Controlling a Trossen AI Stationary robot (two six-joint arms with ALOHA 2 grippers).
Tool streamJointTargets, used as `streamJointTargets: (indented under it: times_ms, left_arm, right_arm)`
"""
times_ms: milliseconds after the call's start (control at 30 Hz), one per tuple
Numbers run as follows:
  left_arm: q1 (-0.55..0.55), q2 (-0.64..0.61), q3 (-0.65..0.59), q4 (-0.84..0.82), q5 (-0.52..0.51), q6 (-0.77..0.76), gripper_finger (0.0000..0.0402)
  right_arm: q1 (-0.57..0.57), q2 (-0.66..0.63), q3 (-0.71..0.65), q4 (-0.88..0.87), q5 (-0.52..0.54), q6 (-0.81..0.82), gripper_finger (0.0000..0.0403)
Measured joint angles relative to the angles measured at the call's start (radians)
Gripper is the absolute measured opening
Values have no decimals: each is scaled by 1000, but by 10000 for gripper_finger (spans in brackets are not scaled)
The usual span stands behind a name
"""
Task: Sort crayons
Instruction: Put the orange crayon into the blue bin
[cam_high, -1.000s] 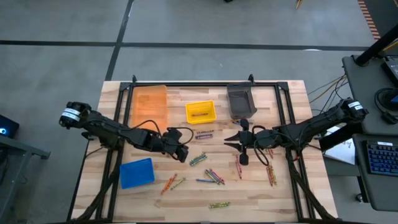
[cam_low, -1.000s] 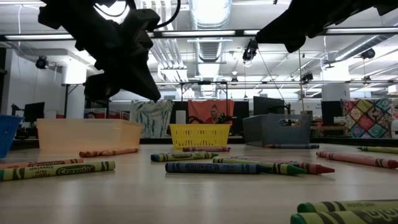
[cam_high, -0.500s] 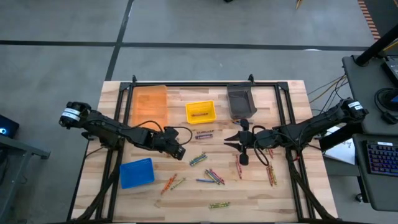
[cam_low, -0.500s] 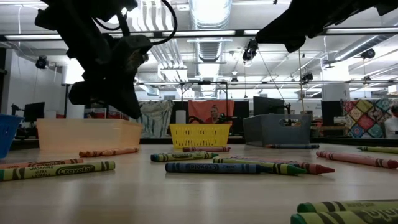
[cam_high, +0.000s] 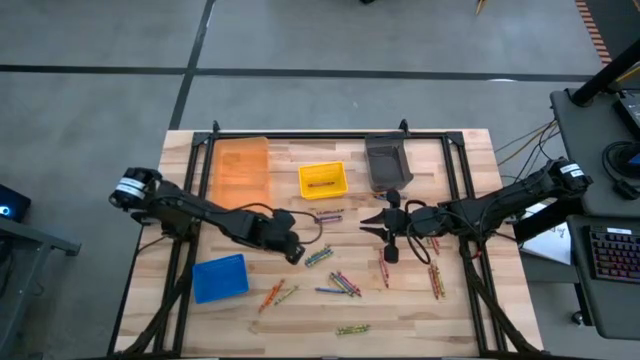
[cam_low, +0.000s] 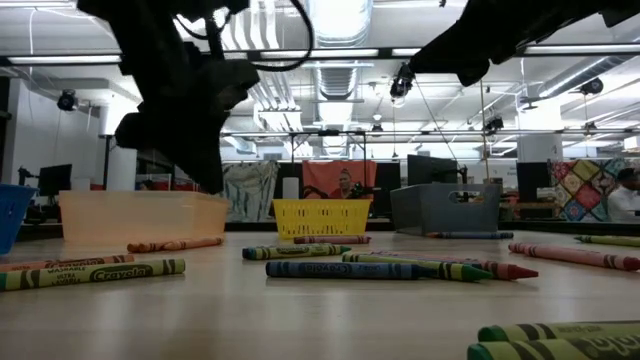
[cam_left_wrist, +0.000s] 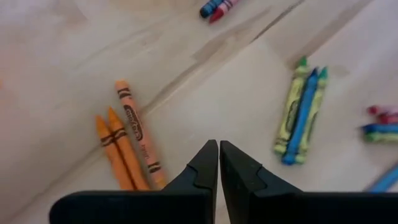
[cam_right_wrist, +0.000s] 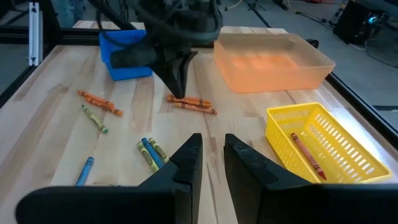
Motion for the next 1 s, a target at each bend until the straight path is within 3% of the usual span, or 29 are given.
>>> streamJointTargets:
  times_ms: [200,800,1000]
  left_arm:
    - [20,91,91,-145,-4,21,0]
    - [93,168,116,-155,-21,2,0]
    - [94,168,114,-169,-48,2,28]
  right_arm:
    - [0,0,0,0,-1,0,59]
    - [0,0,-3,0,-2,3,59]
    - [-2,0,-3,0,-2,-1,59]
